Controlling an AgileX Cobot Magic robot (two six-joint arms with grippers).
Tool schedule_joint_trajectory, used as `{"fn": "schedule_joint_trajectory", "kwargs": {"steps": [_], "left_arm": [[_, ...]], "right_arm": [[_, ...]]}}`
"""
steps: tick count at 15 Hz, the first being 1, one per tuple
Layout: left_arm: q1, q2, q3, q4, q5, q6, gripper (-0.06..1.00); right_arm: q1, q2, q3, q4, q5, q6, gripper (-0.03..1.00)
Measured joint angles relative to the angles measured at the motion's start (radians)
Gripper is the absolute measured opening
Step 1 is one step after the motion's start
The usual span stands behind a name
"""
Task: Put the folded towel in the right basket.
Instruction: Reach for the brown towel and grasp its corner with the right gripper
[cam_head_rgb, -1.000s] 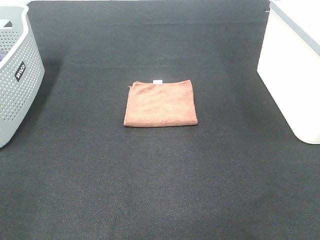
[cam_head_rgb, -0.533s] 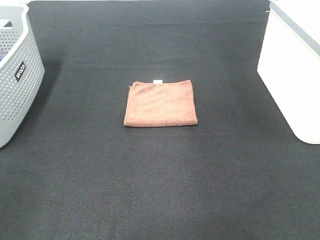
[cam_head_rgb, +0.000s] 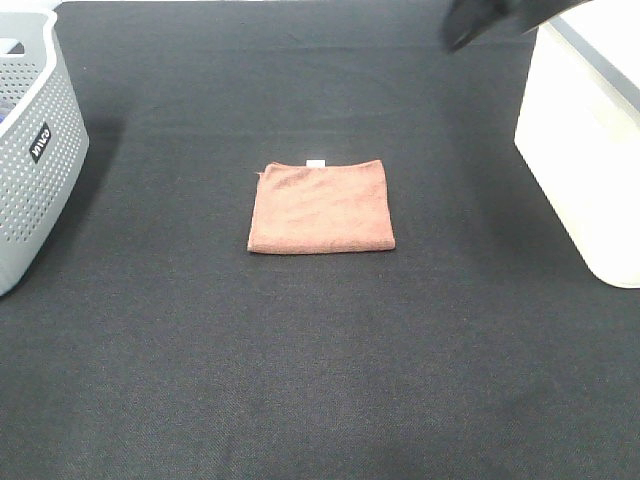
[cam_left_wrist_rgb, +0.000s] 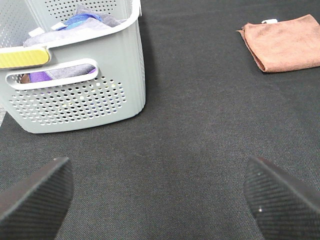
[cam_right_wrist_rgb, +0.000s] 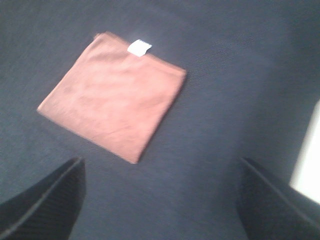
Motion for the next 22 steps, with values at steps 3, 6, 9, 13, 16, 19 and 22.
{"fn": "schedule_joint_trajectory", "kwargs": {"steps": [3, 6, 9, 13, 16, 19, 22], "left_arm": [[0.000, 0.000, 0.000, 0.000, 0.000, 0.000, 0.88], [0.000, 0.000, 0.000, 0.000, 0.000, 0.000, 0.88], [0.000, 0.000, 0.000, 0.000, 0.000, 0.000, 0.88], [0.000, 0.000, 0.000, 0.000, 0.000, 0.000, 0.88], [0.000, 0.000, 0.000, 0.000, 0.000, 0.000, 0.88], [0.000, 0.000, 0.000, 0.000, 0.000, 0.000, 0.88], [0.000, 0.000, 0.000, 0.000, 0.000, 0.000, 0.88]], "right_arm": [[0.032, 0.104, -0.034, 0.024, -0.001, 0.001, 0.76], [0.033, 0.247, -0.099, 0.102, 0.010, 0.004, 0.76], [0.033, 0.435, -0.247, 0.208, 0.133, 0.009, 0.76], [-0.004, 0.622, -0.411, 0.269, 0.239, 0.031, 0.76], [-0.079, 0.750, -0.522, 0.373, 0.302, 0.024, 0.76], [-0.085, 0.818, -0.550, 0.399, 0.305, 0.013, 0.76], [-0.085, 0.875, -0.551, 0.416, 0.278, 0.005, 0.74]]}}
